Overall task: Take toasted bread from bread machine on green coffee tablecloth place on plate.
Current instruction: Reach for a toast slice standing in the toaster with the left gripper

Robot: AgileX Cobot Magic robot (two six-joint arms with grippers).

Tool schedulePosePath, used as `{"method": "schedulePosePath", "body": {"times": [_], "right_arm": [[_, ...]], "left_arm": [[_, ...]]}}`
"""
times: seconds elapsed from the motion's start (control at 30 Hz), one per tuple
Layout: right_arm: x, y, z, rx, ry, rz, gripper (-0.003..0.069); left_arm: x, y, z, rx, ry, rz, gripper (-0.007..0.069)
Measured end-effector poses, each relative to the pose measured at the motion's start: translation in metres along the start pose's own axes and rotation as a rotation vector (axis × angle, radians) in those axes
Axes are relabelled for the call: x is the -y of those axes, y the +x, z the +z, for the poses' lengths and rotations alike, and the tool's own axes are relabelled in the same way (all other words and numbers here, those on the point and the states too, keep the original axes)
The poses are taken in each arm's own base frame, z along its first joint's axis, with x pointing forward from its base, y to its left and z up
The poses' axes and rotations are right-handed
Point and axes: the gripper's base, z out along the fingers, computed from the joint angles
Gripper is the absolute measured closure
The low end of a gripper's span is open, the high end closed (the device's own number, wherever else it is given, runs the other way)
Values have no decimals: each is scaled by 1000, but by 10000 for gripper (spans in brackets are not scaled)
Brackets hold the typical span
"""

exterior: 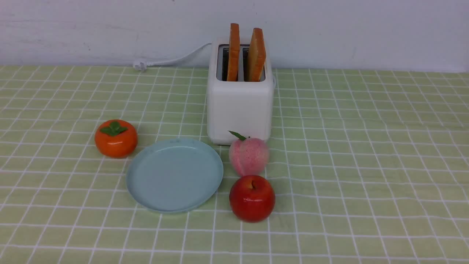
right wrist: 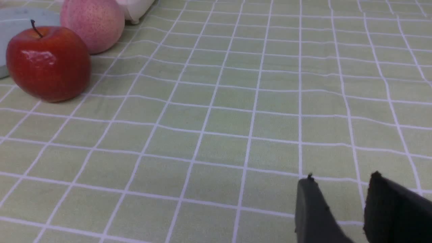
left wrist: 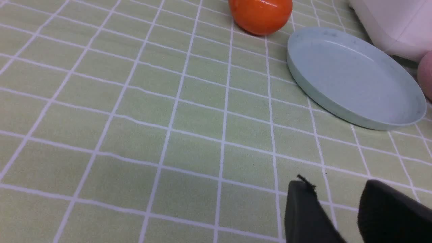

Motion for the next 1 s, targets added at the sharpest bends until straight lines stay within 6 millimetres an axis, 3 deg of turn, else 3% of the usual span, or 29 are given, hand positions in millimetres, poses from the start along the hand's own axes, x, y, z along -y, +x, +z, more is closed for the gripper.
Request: {"method": "schedulePosePath", "body": {"times": [1.0], "right_arm": [[0,0,0,0,0,0,419]], "left_arm": [[0,-2,0,23,3,2,386]]}}
